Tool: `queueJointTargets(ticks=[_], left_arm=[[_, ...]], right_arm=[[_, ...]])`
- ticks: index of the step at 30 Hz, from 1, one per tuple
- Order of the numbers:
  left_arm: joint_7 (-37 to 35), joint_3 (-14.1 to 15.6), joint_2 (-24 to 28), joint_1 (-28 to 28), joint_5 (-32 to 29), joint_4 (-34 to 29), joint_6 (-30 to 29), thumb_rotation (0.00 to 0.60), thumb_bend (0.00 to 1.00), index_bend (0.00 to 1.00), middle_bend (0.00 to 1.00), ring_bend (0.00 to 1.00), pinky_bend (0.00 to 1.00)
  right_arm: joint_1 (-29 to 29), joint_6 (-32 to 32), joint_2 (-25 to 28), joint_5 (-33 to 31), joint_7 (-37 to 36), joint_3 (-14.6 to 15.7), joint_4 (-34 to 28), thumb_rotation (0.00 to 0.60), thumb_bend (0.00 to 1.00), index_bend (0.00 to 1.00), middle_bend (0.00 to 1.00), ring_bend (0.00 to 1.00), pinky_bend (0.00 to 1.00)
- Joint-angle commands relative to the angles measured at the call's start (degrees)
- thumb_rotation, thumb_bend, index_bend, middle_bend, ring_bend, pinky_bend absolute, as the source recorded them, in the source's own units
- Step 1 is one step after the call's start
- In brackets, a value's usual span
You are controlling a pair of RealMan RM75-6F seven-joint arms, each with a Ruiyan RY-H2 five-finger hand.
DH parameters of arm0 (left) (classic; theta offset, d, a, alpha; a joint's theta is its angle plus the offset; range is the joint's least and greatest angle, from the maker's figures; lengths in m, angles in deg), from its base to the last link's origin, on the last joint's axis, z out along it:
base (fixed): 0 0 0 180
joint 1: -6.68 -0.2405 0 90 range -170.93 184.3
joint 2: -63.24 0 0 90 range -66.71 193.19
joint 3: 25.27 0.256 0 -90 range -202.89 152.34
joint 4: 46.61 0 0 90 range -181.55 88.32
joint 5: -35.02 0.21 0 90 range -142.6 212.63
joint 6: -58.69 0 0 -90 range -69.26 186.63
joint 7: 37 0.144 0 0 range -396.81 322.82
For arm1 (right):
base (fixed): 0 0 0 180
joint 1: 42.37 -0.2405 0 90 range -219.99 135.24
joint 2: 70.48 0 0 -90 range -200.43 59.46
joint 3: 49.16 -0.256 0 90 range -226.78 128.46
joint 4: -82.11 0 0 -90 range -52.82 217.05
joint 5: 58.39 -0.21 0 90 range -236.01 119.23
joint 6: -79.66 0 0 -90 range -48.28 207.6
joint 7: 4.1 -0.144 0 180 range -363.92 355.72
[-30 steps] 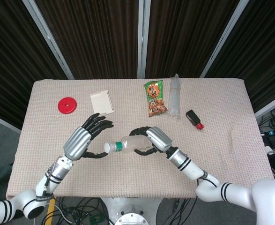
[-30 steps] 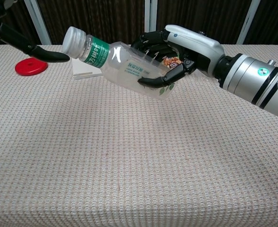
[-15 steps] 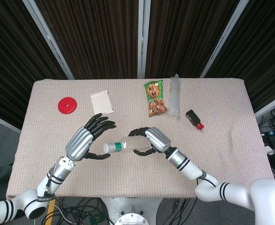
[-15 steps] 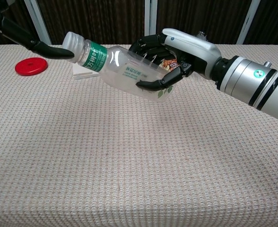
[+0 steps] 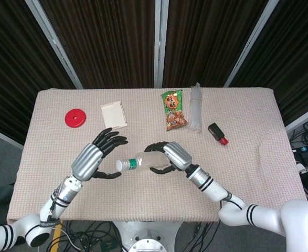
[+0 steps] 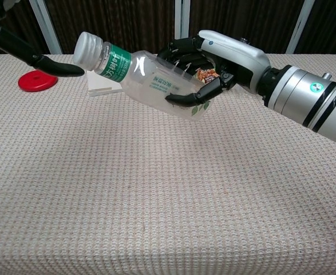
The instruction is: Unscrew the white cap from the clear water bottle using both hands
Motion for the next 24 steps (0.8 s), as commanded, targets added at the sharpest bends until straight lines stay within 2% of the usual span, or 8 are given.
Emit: queueJointTargets(ticks=[1,14,24], left_arm=[[-0.10,-0.12,-0.19,0.20,0.10,-0.10,-0.13,0.600,0.00,0.18,0.16,0.08,0.04],[0.48,0.06,0.19,0.57,0.74,-1.41,-0.80,0.600,0.00,0.18,0.16,0.08,0.04],[1.31,0.39,-0.28,0.32,-0.26,-0.45,-0.74,0.600,0.00,0.18,0.16,0.08,0.04]], right_arm=[[-0.14,-0.27,-0.28,-0.17,0.03,0.06,0.15,0.600,0.46,0.63,0.53,0.38,0.45],[-0.82,-0.68,-1.27,-0.60,-0.01,-0.22,1.23,0.600,0.46,0.63,0.53,0.38,0.45],[-0.26,0.28,0.09,-0.25,0.06,0.25,-0.06,0.600,0.46,0.63,0.53,0.38,0.46]])
